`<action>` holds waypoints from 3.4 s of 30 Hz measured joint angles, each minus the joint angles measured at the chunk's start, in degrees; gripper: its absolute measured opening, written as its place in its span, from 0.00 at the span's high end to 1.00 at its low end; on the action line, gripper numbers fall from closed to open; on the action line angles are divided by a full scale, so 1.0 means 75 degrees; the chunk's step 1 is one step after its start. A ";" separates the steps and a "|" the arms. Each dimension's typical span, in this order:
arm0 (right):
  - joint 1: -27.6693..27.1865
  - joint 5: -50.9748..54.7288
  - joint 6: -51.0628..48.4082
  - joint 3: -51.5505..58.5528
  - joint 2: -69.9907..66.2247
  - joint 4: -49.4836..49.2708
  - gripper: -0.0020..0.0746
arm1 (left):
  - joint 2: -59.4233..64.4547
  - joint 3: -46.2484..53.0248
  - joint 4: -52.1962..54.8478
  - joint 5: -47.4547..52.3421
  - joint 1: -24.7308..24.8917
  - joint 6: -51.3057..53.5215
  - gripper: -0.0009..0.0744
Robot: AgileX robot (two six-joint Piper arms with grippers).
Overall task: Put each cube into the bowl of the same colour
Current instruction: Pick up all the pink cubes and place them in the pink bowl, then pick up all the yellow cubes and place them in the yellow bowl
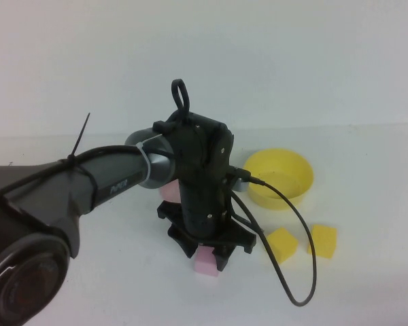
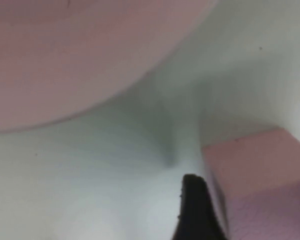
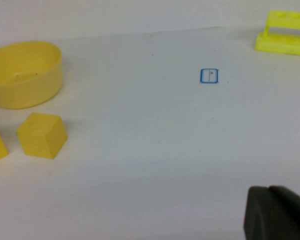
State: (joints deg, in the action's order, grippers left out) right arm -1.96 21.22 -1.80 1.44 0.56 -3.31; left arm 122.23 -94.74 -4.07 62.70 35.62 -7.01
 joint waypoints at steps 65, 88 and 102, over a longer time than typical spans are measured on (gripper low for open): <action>0.0000 0.0000 0.0000 0.0000 0.0000 0.0000 0.98 | -0.0060 -0.4061 -0.0155 0.1496 -0.1445 0.1838 0.99; 0.0000 0.0000 0.0000 0.0000 0.0000 0.0000 0.98 | -0.6301 0.1074 0.1365 0.0015 -0.1445 0.1102 0.99; 0.0000 0.0000 0.0000 0.0000 0.0000 0.0000 0.98 | -1.0132 0.5944 0.0723 -0.2202 -0.1445 0.0344 0.99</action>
State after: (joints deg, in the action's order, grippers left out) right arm -1.96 21.22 -1.80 1.44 0.56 -3.31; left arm 46.24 -50.16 1.35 46.19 24.78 -4.43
